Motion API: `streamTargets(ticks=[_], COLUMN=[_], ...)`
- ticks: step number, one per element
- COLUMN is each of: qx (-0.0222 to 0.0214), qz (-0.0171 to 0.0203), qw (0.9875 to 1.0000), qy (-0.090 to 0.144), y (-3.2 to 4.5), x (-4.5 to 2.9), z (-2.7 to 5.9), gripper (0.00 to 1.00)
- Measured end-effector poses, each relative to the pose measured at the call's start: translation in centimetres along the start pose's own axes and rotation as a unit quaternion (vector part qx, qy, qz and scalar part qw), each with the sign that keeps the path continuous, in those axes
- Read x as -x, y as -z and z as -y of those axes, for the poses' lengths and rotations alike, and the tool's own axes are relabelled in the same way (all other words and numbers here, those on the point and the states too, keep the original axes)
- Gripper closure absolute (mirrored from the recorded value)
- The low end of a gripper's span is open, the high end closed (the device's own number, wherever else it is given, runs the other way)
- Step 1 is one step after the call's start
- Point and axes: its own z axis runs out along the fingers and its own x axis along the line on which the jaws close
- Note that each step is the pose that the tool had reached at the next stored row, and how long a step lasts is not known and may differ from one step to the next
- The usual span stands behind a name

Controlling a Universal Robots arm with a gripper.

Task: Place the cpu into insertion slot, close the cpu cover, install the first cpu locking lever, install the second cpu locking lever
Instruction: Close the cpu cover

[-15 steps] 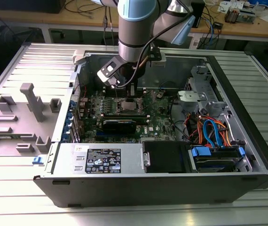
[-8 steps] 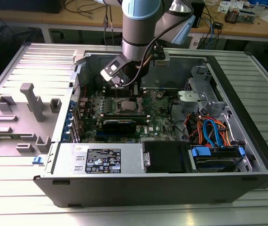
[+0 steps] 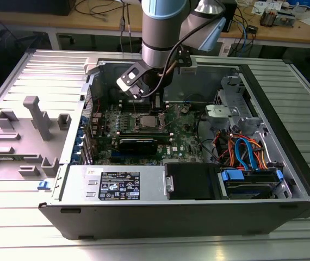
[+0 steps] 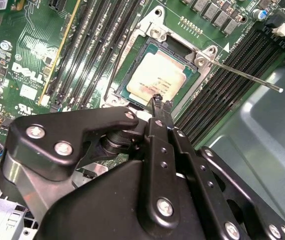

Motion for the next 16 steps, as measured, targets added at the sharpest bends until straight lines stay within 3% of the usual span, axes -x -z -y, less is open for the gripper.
streamTargets(ticks=[8, 16], qx=[0.0, 0.0], qz=[0.0, 0.0], qw=[1.0, 1.0], qy=[0.0, 0.0], y=[-0.01, 0.12], x=[0.0, 0.03], z=[-0.09, -1.02], gripper=[0.89, 0.89])
